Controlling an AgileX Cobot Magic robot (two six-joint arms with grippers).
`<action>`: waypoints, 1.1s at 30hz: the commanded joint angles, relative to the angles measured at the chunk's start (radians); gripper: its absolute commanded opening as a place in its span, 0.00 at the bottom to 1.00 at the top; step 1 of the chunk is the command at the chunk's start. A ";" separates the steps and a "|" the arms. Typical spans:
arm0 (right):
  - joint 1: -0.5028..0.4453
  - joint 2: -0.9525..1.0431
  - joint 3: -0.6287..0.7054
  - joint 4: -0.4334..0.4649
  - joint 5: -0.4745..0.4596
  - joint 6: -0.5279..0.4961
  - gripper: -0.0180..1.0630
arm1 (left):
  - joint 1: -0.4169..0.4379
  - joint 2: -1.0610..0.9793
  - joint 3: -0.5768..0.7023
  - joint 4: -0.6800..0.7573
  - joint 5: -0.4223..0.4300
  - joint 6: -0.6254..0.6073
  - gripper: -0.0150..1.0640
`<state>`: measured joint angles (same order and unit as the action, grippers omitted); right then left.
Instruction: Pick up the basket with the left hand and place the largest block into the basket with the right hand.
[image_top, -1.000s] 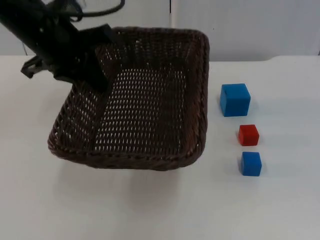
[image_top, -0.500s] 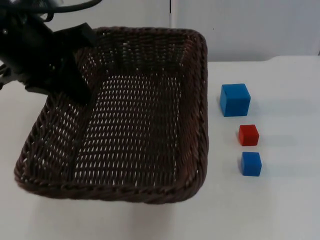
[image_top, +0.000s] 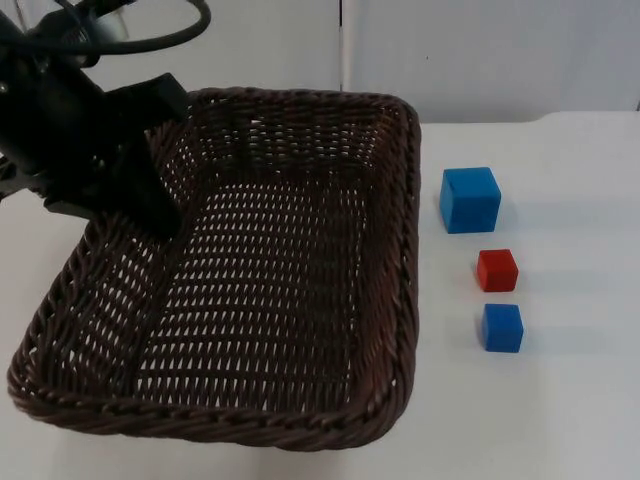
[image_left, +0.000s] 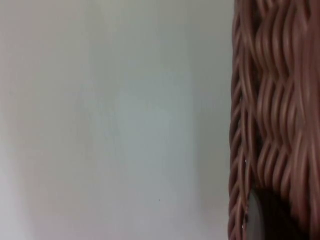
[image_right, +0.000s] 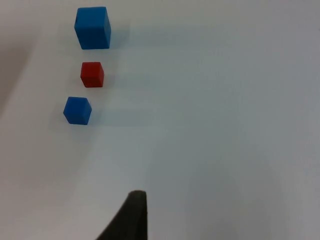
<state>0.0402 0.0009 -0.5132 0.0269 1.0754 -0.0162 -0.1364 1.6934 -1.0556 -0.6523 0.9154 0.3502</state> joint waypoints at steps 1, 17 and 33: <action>0.004 -0.001 -0.001 0.002 0.003 0.002 0.99 | -0.002 -0.013 0.003 -0.042 0.011 0.004 0.01; 0.004 0.027 -0.030 0.004 -0.025 0.002 0.99 | -0.002 -0.013 0.003 -0.037 0.011 0.054 0.01; 0.004 0.534 -0.244 0.005 -0.212 0.002 0.99 | -0.002 -0.013 0.003 -0.047 0.011 0.054 0.01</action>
<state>0.0402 0.4565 -0.7034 0.0269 0.8905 -0.0162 -0.1364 1.6934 -1.0556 -0.6580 0.9175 0.4023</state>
